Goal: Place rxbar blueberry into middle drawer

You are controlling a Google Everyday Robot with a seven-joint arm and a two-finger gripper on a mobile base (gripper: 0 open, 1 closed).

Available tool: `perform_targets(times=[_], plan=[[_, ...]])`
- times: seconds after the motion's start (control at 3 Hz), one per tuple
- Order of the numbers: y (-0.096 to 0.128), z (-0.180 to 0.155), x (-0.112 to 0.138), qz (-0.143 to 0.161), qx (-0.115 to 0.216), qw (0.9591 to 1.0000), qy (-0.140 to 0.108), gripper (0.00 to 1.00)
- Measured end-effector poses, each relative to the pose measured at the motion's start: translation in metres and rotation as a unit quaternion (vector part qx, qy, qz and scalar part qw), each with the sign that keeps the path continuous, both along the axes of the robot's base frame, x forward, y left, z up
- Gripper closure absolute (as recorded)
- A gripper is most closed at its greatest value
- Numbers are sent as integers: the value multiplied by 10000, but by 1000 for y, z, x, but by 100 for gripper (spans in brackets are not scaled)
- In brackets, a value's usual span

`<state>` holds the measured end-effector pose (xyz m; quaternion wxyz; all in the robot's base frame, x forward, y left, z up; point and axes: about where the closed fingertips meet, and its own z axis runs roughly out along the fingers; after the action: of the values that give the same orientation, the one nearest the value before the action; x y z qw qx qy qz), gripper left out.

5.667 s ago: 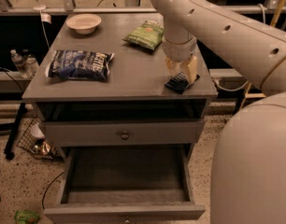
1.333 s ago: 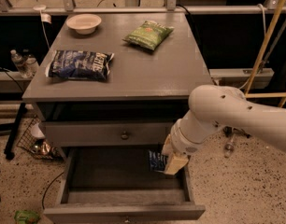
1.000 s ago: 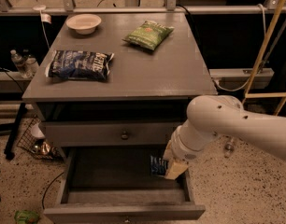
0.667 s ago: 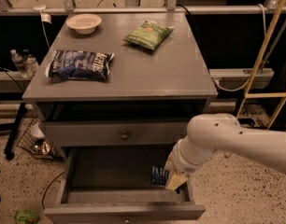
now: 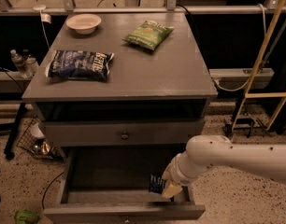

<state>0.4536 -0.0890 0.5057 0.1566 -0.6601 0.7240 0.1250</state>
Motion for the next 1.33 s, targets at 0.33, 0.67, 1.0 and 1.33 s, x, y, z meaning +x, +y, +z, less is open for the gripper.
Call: perform_targets(times=[0.33, 0.67, 1.0, 1.33], plan=[[6, -28, 12, -29, 176, 9997, -139, 100], [14, -54, 31, -58, 414, 9983, -402, 100], [19, -66, 42, -73, 558, 9970, -530, 100], [23, -76, 54, -105, 686, 9958, -605, 100]])
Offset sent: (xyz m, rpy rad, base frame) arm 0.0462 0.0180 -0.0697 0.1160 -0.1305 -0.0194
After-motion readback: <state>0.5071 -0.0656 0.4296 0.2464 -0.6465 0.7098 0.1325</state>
